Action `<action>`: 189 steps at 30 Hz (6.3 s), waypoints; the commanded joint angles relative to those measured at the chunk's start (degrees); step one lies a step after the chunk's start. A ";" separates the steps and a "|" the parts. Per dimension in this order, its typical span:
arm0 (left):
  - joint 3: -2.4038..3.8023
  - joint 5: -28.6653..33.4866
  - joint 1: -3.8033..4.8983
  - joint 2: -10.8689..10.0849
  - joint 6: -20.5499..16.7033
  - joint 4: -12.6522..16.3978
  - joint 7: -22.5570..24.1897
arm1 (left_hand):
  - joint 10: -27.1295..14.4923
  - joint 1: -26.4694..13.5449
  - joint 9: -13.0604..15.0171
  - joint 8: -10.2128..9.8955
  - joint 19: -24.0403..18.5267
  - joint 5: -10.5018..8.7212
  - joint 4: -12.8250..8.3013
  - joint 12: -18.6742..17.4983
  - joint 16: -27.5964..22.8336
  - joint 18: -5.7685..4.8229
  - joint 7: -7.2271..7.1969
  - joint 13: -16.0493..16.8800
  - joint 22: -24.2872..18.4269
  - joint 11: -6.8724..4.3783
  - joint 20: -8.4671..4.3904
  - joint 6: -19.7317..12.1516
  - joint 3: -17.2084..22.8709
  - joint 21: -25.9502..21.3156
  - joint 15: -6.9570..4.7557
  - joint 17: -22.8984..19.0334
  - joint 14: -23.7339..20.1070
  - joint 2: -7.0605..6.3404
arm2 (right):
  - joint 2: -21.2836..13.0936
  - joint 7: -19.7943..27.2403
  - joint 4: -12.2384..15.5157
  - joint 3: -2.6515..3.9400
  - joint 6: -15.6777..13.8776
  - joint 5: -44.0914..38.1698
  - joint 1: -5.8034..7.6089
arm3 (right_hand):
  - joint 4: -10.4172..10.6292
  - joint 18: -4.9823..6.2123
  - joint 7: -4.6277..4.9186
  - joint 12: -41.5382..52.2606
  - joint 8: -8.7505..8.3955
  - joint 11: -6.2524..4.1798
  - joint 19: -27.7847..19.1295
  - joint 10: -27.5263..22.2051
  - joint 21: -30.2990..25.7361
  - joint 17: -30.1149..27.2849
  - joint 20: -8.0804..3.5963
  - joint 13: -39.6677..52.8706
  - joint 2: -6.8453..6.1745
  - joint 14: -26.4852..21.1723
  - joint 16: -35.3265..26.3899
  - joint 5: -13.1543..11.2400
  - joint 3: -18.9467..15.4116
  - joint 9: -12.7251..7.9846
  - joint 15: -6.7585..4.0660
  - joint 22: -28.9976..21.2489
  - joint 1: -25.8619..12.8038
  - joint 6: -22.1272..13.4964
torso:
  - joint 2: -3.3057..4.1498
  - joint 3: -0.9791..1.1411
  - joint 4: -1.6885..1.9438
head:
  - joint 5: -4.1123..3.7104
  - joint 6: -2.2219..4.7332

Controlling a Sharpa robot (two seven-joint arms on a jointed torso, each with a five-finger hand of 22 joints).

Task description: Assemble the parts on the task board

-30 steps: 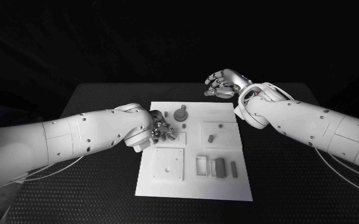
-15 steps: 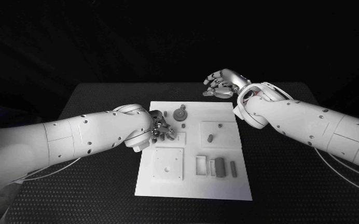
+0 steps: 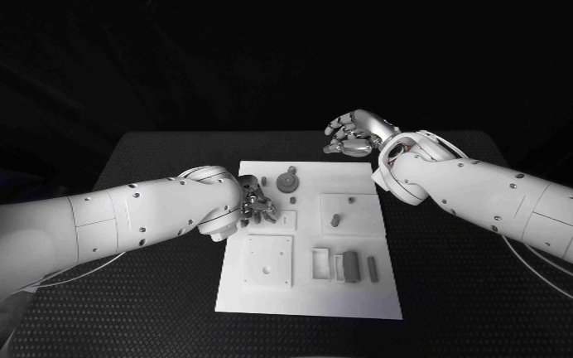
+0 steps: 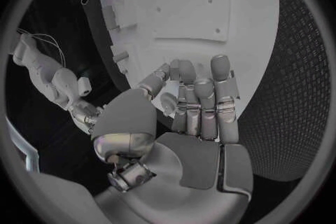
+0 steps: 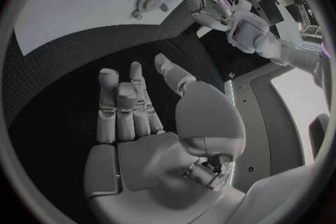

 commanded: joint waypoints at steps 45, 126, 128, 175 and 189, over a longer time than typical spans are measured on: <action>0.04 -2.26 -0.06 0.67 1.97 -0.14 -0.55 | 0.11 -0.95 8.65 13.94 0.78 2.68 -0.61 2.60 2.64 -0.66 -1.83 0.48 1.51 -1.09 -1.34 2.16 0.45 2.59 -2.09 -1.10 0.22 1.24 | 0.01 0.47 0.64 0.03 1.80 0.06 0.01 | -0.07 3.55 1.04 -0.35 0.23 0.36 -0.03 0.05 -0.22 -0.13 -0.13 0.09 0.21 -0.44 0.27 0.08 -0.52 -0.17 0.05 0.93 0.42 -0.85 | 0.02 0.00 0.06 | -0.24 -0.34; 0.09 -6.90 -0.50 0.04 -1.68 0.97 1.64 | -0.22 -1.03 8.41 15.35 0.37 3.42 -1.23 3.97 4.20 -0.63 -1.94 -0.09 1.42 -1.27 -1.53 1.76 1.33 4.24 -2.31 -3.01 -0.07 1.03 | 0.03 0.57 0.26 0.03 2.43 0.43 0.00 | 0.05 3.55 1.07 -0.51 0.39 0.39 -0.05 0.05 -0.38 -0.22 0.02 0.17 0.49 -0.56 0.31 0.09 -0.89 -0.44 0.08 0.92 -0.01 -0.93 | 0.04 0.00 -0.02 | -0.56 -0.61; 0.09 -6.90 -0.51 0.11 -1.48 0.94 1.64 | -0.22 -1.03 8.40 15.35 0.36 3.42 -1.22 3.97 4.20 -0.63 -1.94 -0.10 1.41 -1.27 -1.53 1.75 1.33 4.25 -2.32 -3.03 -0.07 1.03 | 0.07 0.58 0.24 0.03 2.46 0.43 0.00 | 0.05 3.55 1.07 -0.51 0.39 0.39 -0.05 0.05 -0.38 -0.22 0.02 0.17 0.49 -0.57 0.31 0.09 -0.90 -0.44 0.08 0.92 -0.01 -0.94 | 0.01 0.00 -0.04 | -0.56 -0.61; 0.07 -8.45 -1.24 0.46 0.90 0.47 0.80 | -0.24 -1.15 8.31 15.57 0.31 3.38 -1.07 4.17 4.45 -0.62 -1.95 -0.28 1.41 -1.30 -1.54 1.67 1.42 4.46 -2.33 -3.46 -0.05 1.02 | -0.02 0.59 0.36 0.03 3.15 0.62 0.00 | 0.04 3.55 1.09 -0.59 0.45 0.41 -0.04 0.01 -0.45 -0.27 0.03 0.19 0.55 -0.60 0.32 0.09 -0.95 -0.57 0.10 0.91 -0.12 -1.00 | 0.00 0.04 0.02 | -0.67 -1.27; 0.07 -9.40 -1.28 0.32 1.38 0.59 0.24 | -0.19 -1.16 8.30 15.75 0.31 3.38 -1.11 4.34 4.67 -0.60 -1.99 -0.34 1.43 -1.32 -1.56 1.71 1.43 4.64 -2.32 -3.63 -0.01 1.08 | -0.05 0.61 0.33 0.03 3.28 0.69 0.00 | 0.04 3.55 1.09 -0.61 0.47 0.41 -0.05 -0.01 -0.48 -0.29 0.03 0.20 0.57 -0.62 0.32 0.10 -0.95 -0.61 0.10 0.91 -0.15 -1.02 | -0.01 0.02 0.03 | -0.65 -1.34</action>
